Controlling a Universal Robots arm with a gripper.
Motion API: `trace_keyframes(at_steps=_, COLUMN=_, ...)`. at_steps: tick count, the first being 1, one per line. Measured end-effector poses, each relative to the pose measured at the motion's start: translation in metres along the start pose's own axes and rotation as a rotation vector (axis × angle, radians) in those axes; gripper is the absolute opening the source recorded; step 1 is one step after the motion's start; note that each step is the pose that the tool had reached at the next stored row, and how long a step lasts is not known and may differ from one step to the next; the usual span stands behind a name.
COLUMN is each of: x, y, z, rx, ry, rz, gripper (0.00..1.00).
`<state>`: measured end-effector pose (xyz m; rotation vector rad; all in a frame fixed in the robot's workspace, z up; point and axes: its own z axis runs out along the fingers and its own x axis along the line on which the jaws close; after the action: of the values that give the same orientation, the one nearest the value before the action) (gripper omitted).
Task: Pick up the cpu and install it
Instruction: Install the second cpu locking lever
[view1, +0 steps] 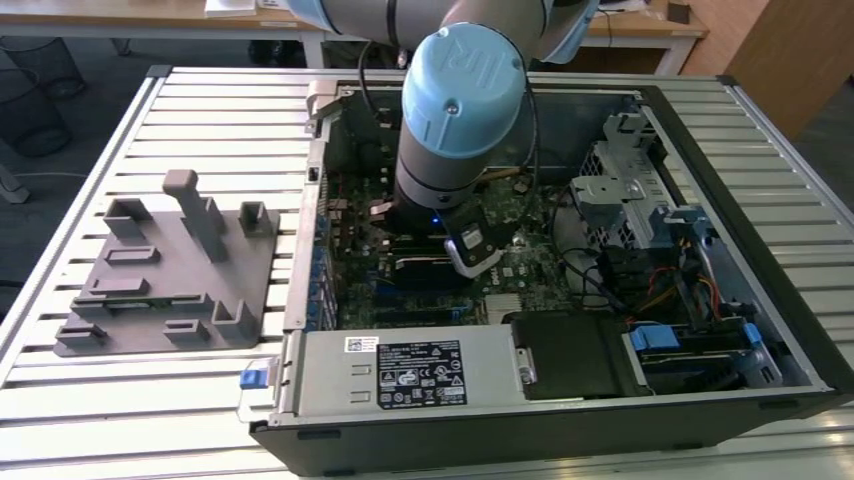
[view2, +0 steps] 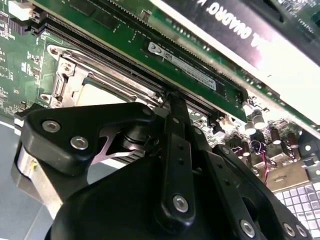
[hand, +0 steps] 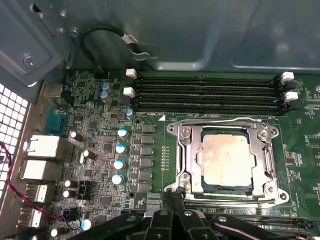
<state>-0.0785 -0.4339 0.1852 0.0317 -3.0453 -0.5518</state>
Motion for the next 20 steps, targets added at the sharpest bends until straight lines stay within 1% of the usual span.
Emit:
trace_keyframes(at_steps=6, x=0.0017, y=0.0043, z=0.0012, rx=0.0011, ry=0.0006, rz=0.0, gripper=0.11)
trace_keyframes(at_steps=8, x=0.0018, y=0.0051, z=0.0031, rx=-0.003, ry=-0.0011, rz=0.0, gripper=0.11)
trace_keyframes(at_steps=10, x=0.002, y=0.0053, z=0.0023, rx=-0.0007, ry=-0.0003, rz=0.0, gripper=0.11)
trace_keyframes(at_steps=14, x=0.0033, y=0.0054, z=0.002, rx=-0.0006, ry=-0.0002, rz=0.0, gripper=0.11)
trace_keyframes(at_steps=18, x=0.0042, y=0.0069, z=-0.0018, rx=-0.0003, ry=0.0, rz=0.0, gripper=0.11)
trace_keyframes(at_steps=20, x=0.0042, y=0.0073, z=-0.0021, rx=-0.0008, ry=-0.0003, rz=0.0, gripper=0.11)
